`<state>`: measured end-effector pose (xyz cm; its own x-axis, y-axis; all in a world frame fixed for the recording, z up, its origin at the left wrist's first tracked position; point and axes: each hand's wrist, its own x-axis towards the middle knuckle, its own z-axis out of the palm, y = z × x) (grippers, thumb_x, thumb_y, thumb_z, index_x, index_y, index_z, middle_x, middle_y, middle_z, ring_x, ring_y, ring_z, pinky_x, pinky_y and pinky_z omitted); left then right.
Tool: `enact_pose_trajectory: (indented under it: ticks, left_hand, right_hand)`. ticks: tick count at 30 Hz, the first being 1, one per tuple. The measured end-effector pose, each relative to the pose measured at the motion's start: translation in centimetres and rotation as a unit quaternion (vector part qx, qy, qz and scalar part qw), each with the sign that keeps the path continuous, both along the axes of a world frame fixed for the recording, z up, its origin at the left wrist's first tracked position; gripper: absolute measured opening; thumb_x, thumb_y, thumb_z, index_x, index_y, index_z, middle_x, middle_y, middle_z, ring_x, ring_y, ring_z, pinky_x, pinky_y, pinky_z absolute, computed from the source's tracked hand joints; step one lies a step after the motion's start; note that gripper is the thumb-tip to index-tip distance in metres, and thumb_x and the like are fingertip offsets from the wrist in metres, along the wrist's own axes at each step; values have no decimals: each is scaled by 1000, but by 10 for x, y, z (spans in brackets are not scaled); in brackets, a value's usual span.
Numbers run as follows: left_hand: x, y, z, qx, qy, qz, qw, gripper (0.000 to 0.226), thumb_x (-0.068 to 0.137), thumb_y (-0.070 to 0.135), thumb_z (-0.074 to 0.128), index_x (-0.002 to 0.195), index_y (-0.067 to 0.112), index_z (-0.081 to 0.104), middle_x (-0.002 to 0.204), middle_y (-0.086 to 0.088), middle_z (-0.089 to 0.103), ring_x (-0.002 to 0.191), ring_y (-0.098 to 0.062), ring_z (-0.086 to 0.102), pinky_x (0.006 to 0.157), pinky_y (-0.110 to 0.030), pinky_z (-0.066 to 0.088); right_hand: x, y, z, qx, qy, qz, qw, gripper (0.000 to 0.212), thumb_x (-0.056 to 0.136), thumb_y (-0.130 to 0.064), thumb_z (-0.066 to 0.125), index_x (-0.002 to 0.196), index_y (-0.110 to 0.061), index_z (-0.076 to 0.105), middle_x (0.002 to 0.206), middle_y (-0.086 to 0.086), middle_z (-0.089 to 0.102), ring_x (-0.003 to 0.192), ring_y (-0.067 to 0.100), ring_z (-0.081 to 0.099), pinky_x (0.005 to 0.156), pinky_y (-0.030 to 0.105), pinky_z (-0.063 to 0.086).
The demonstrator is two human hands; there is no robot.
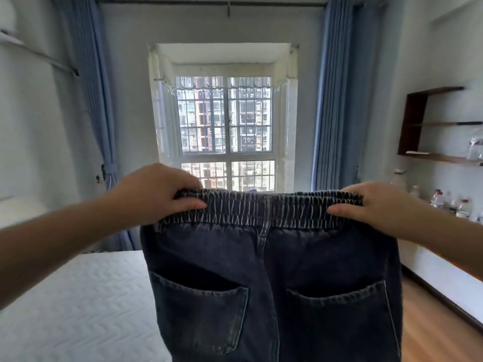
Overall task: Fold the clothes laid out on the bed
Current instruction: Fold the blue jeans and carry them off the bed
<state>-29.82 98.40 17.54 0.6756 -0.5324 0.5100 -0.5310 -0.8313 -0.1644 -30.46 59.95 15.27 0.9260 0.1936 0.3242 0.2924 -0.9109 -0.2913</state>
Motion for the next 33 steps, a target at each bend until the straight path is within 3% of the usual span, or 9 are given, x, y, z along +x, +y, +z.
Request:
enact_pose_trajectory:
  ticks: [3, 5, 9, 11, 15, 22, 25, 28, 33]
  left_hand:
    - [-5, -4, -36, 1, -86, -87, 992, 50, 90, 65, 42, 95, 26, 73, 80, 16, 66, 59, -7, 63, 59, -31, 58]
    - [-6, -3, -55, 0, -86, -118, 989, 46, 91, 58, 43, 99, 25, 73, 84, 15, 68, 59, -9, 65, 57, -33, 59]
    - [-8, 3, -73, -11, -5, -139, 990, 51, 90, 68, 39, 108, 33, 71, 92, 25, 66, 71, -3, 67, 64, -33, 60]
    - [-10, 6, -77, 2, 65, -137, 988, 48, 86, 71, 43, 115, 43, 68, 101, 30, 66, 82, 3, 67, 73, -32, 60]
    - [-22, 5, -80, 79, 176, -141, 971, 44, 90, 55, 54, 128, 70, 38, 120, 36, 60, 104, 9, 61, 90, -25, 53]
    - [-45, 5, -78, 123, 101, -223, 962, 50, 99, 20, 55, 138, 49, 47, 133, 33, 52, 111, 5, 59, 82, -29, 56]
    - [-57, 4, -77, 169, 42, -252, 952, 44, 99, 23, 47, 139, 42, 48, 135, 27, 53, 98, -3, 62, 76, -22, 54]
    - [-64, -1, -74, 191, 12, -264, 945, 38, 100, 25, 44, 135, 39, 52, 136, 25, 53, 87, -6, 61, 67, -23, 54]
    - [-67, -16, -74, 187, -51, -277, 941, 42, 94, 14, 59, 129, 35, 51, 132, 11, 52, 96, -15, 64, 59, -35, 56]
  right_hand:
    - [2, -8, -27, -10, -81, 13, 997, 82, 58, -84, 44, 107, -25, 71, 90, -16, 62, 83, 6, 60, 81, 30, 50]
    - [0, -12, -39, -6, -111, 51, 993, 71, 64, -80, 49, 102, -25, 73, 85, -18, 59, 77, 2, 59, 79, 29, 49]
    - [-10, -18, -52, 16, -45, 158, 986, 38, 73, -83, 51, 90, -52, 63, 96, -21, 62, 86, 4, 64, 79, 29, 53]
    - [-13, -19, -56, -1, -5, 203, 979, 28, 81, -71, 54, 99, -52, 64, 103, -21, 61, 94, 4, 64, 83, 32, 54]
    - [-21, -17, -63, -91, -10, 253, 963, 37, 92, -49, 48, 129, -51, 54, 117, -26, 56, 106, 0, 59, 88, 23, 50]
    - [-31, -17, -68, -111, -101, 323, 934, 49, 93, -4, 61, 124, -42, 63, 121, -19, 57, 101, 1, 62, 82, 23, 51]
    - [-42, -11, -61, -136, -146, 359, 912, 41, 96, -13, 51, 123, -41, 64, 124, -15, 58, 102, -1, 61, 82, 17, 48]
    - [-51, 0, -59, -166, -200, 381, 887, 34, 94, -16, 49, 115, -31, 71, 121, -5, 64, 101, 11, 65, 78, 26, 55]
    - [-56, 26, -57, -136, -253, 395, 872, 27, 93, -11, 52, 95, -14, 78, 112, 8, 68, 99, 23, 68, 80, 34, 58]
